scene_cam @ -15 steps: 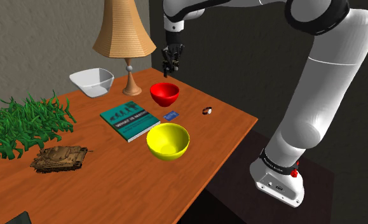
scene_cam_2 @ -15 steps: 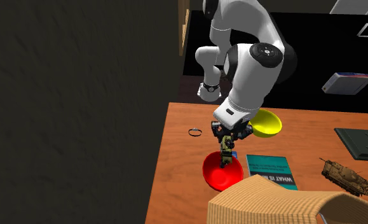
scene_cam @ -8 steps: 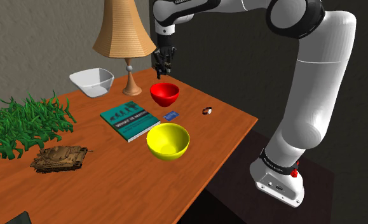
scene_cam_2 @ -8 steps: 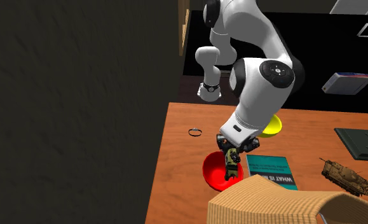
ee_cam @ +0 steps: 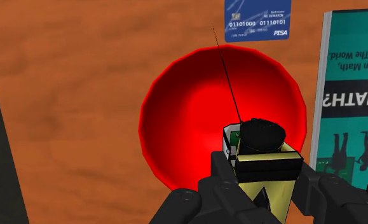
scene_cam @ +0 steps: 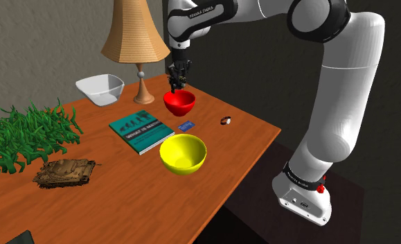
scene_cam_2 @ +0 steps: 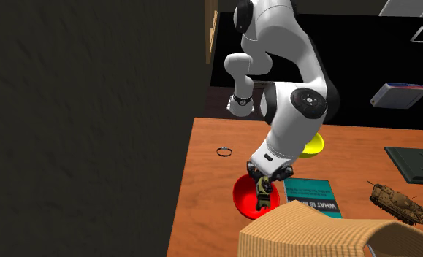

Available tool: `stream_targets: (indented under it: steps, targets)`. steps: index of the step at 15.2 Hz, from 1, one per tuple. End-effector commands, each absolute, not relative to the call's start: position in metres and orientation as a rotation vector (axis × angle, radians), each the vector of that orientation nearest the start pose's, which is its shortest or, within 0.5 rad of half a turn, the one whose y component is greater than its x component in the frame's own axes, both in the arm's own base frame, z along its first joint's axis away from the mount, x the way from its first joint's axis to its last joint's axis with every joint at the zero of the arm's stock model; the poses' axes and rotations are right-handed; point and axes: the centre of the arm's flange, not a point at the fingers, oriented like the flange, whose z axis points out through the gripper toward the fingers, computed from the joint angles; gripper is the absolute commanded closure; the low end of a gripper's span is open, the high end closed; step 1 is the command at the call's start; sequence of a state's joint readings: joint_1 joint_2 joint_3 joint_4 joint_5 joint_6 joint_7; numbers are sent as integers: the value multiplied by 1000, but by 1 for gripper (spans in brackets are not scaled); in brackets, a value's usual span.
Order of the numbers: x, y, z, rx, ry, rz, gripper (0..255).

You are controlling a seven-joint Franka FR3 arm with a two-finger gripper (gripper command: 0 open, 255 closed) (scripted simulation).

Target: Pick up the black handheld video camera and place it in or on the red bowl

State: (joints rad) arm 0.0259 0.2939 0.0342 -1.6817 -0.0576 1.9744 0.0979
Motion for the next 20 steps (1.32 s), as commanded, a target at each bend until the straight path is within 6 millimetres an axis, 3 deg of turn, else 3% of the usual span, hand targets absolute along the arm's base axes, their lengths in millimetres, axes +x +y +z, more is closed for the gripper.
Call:
stream_targets:
  steps: [1, 10, 11, 16, 20]
  targets:
    - [644, 33, 418, -3184, 26, -5, 255]
    - [644, 33, 413, -3184, 26, -5, 255]
    - [644, 33, 413, -3184, 26, -5, 0]
    - [644, 32, 413, -3184, 26, -5, 0]
    - [644, 35, 463, -3184, 26, -5, 0]
